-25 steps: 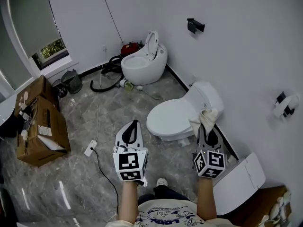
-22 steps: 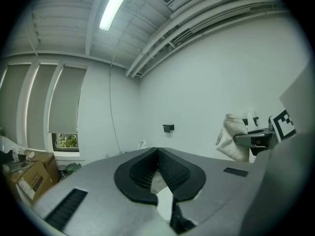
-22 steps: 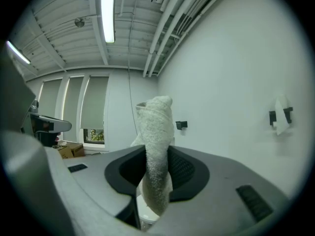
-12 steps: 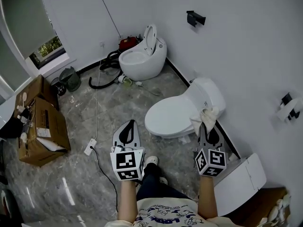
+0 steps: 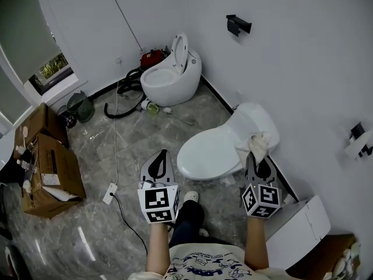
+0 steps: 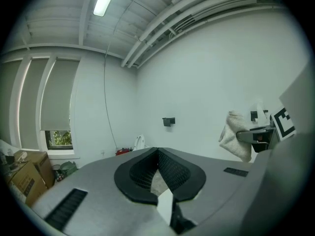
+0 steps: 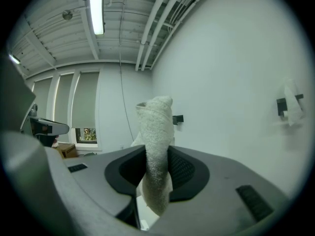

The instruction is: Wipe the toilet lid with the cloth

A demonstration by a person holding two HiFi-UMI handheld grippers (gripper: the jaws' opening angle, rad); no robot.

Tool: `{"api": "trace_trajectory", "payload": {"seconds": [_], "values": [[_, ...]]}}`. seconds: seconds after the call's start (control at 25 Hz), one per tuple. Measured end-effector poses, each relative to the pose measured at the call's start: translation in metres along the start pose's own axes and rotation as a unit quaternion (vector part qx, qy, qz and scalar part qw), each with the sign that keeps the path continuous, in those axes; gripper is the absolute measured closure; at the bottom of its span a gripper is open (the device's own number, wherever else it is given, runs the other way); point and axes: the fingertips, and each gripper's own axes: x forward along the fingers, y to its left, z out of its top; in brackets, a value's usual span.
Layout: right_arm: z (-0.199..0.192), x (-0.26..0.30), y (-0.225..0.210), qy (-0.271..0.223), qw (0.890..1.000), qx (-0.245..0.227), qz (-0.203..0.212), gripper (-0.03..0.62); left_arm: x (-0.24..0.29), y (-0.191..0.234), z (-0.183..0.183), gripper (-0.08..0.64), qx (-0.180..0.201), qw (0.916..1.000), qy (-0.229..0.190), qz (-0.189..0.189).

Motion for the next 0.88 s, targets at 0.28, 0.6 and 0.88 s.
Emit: {"api": "trace_trajectory", "payload": {"seconds": [0.28,0.6,0.88], "values": [[0.018,0.093,0.004,-0.004,1.0,-0.002,-0.014,0.491,0.091,0.033,0.021,0.557,0.001,0.9999,-0.006,-0.015],[0.035,0.19,0.019,-0.001,0.999,-0.008,-0.035,0.491,0.192,0.082,0.039,0.557,-0.001,0.9993,-0.01,-0.035],[0.019,0.243,0.021,0.019,0.998,-0.005,-0.055,0.491,0.254,0.103,0.018,0.557,-0.004,0.9986,0.015,-0.05]]}}
